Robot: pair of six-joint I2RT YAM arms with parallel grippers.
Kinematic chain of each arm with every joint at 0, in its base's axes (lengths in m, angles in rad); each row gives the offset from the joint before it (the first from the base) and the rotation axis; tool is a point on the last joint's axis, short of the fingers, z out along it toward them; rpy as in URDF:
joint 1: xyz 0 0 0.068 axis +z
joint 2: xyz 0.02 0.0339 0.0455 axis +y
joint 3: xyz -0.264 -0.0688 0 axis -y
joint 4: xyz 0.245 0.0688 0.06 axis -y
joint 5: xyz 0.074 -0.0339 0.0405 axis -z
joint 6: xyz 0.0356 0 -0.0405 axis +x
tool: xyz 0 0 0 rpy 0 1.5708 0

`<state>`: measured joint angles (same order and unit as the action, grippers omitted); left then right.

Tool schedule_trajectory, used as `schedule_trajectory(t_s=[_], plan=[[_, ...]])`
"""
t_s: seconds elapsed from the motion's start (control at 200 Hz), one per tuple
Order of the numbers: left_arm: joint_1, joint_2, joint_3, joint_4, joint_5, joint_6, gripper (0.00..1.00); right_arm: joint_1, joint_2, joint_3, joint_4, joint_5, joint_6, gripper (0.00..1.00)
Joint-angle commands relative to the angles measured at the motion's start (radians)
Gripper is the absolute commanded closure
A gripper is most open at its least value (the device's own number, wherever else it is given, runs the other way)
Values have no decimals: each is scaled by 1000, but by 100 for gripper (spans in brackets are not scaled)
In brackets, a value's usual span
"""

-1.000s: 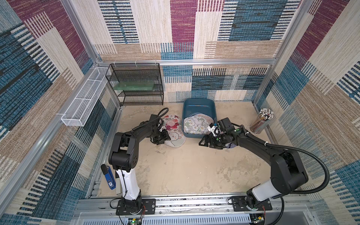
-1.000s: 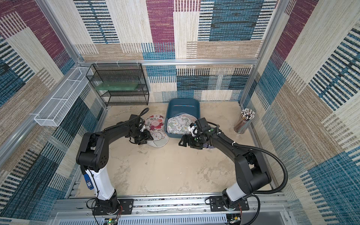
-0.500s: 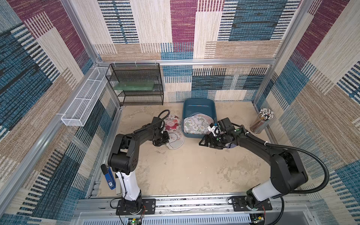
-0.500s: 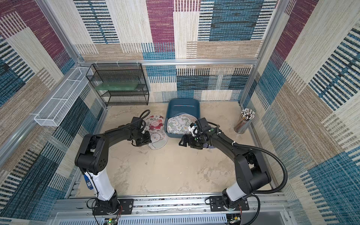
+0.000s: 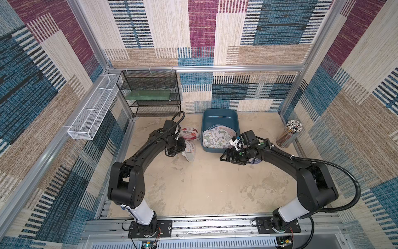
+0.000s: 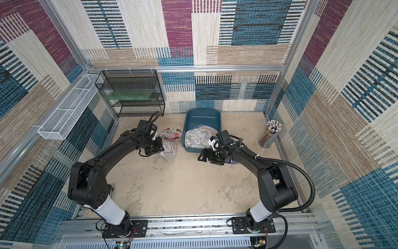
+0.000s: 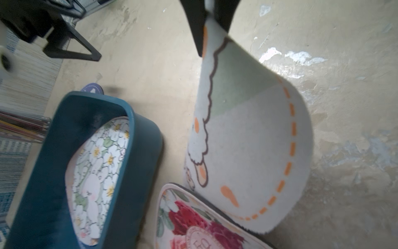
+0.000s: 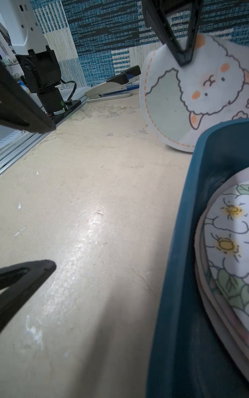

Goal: Put the coasters into the storage box
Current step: Pick up the coaster from the center of the board, then place the coaster in the storage box.

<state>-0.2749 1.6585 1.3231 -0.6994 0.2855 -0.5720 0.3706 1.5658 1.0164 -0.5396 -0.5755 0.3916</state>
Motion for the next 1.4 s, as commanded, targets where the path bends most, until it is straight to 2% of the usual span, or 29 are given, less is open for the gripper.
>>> schedule_trajectory(t_s=[0.0, 0.145, 0.421, 0.826, 1.012, 1.107, 1.212, 1.392], plan=[[-12, -19, 69, -97, 1, 33, 100, -13, -12, -10, 13, -14, -20, 6], [-50, -13, 169, -123, 21, 21, 100, -38, -32, -32, 8, -21, -29, 6], [-140, 79, 356, -105, 74, -45, 100, -82, -65, -53, -5, -27, -42, 6], [-256, 463, 819, -57, 160, -60, 100, -156, -137, -108, -29, -29, -57, 6], [-286, 624, 1006, -35, 248, -92, 99, -186, -169, -137, -36, -30, -59, 6], [-288, 697, 1028, -44, 258, -93, 99, -191, -171, -141, -36, -30, -59, 6], [-287, 742, 985, -54, 192, -51, 99, -193, -165, -134, -33, -33, -59, 6], [-287, 788, 991, -130, 71, 7, 97, -195, -167, -129, -39, -35, -56, 6]])
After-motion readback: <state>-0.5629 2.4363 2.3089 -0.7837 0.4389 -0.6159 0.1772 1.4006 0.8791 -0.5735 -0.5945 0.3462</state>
